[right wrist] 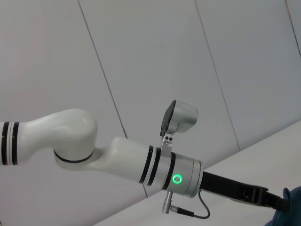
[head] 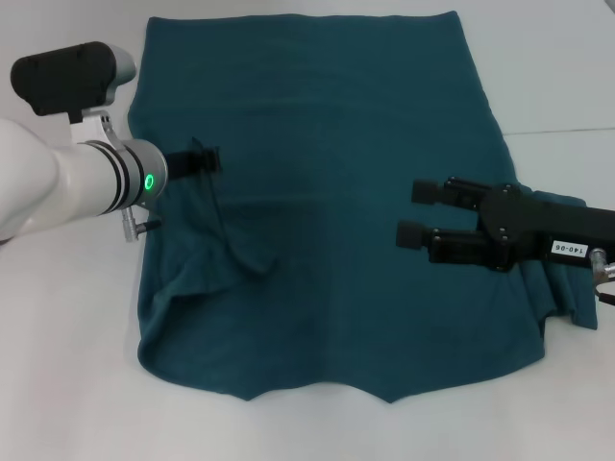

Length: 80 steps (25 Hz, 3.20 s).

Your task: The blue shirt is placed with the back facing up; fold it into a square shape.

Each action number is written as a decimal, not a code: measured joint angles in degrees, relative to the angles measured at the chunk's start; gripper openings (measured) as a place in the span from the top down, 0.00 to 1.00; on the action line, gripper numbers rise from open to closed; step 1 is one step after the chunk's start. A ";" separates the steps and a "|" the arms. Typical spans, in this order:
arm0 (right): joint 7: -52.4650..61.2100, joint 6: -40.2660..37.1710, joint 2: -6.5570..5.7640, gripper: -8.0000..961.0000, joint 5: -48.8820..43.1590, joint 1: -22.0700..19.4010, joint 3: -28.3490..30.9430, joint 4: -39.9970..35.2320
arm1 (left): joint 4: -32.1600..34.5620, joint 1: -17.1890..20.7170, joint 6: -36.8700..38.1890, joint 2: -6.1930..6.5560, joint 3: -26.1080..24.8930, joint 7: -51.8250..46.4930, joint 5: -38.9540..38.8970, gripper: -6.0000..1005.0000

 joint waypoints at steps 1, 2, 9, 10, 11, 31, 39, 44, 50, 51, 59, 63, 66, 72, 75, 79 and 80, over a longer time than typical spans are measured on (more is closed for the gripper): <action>-0.02 0.00 0.00 0.09 0.00 0.03 0.00 0.01 | -0.19 -0.14 -0.79 -0.03 0.01 -0.12 -0.73 0.96; -0.02 0.00 0.00 0.09 0.00 0.03 0.00 0.01 | -0.35 -0.23 -1.52 -0.03 0.02 -0.17 -1.65 0.96; -0.04 0.00 0.09 0.09 0.29 0.03 0.00 0.12 | -0.81 -0.32 -4.09 -0.05 0.03 -0.04 -5.05 0.96; -0.04 0.00 0.09 0.09 0.42 0.04 0.00 0.12 | -0.86 -0.35 -4.15 -0.06 0.03 0.00 -5.52 0.95; -0.04 0.00 0.09 0.10 0.53 0.04 0.00 0.13 | -0.89 -0.36 -4.17 -0.06 0.12 0.09 -6.06 0.93; 2.95 -0.26 -0.82 0.10 1.61 -1.85 1.50 -3.82 | 30.69 20.57 30.20 0.27 4.92 13.28 -7.57 0.81; 8.19 -0.27 -1.02 0.10 2.84 -5.00 6.98 -13.42 | 31.81 26.23 32.55 -0.08 5.81 23.73 -7.44 0.83; 8.69 -0.17 -1.12 0.10 2.68 -5.54 7.80 -13.78 | 27.30 25.63 22.95 -0.23 12.83 24.47 -5.63 0.91; 8.71 -0.04 -0.86 0.10 2.55 -5.90 7.79 -13.43 | 22.40 22.68 16.31 -0.14 16.85 24.35 -4.72 0.94; 8.70 -0.03 -0.78 0.10 2.54 -5.96 7.81 -13.41 | 21.31 21.84 15.75 -0.06 17.31 24.34 -4.72 0.94; 8.63 0.01 -0.47 0.11 2.47 -6.10 7.61 -13.40 | 14.59 16.29 12.04 0.08 20.19 22.30 -3.24 0.94; 8.56 -0.01 -0.31 0.11 2.45 -6.11 7.44 -13.34 | 12.23 14.15 10.67 0.16 21.63 20.01 -1.88 0.94; 8.36 -0.21 -0.19 0.11 2.51 -6.10 7.41 -12.98 | 9.93 11.71 9.27 -0.03 23.29 15.57 1.55 0.94; 7.55 -0.09 -0.17 0.11 2.50 -5.95 7.38 -11.14 | 9.26 9.83 7.85 -0.24 24.42 13.88 2.33 0.94; 7.20 -0.09 -0.17 0.11 2.47 -5.83 7.38 -10.71 | 8.42 8.32 7.15 -0.29 25.68 12.19 2.15 0.94; 6.60 -0.21 -0.18 0.11 2.60 -5.62 7.38 -10.32 | 7.78 6.33 5.26 -0.32 31.72 7.28 1.92 0.94; 6.50 -0.21 -0.18 0.11 2.65 -5.44 7.32 -10.09 | 7.71 6.01 4.79 -0.32 32.86 6.43 1.59 0.94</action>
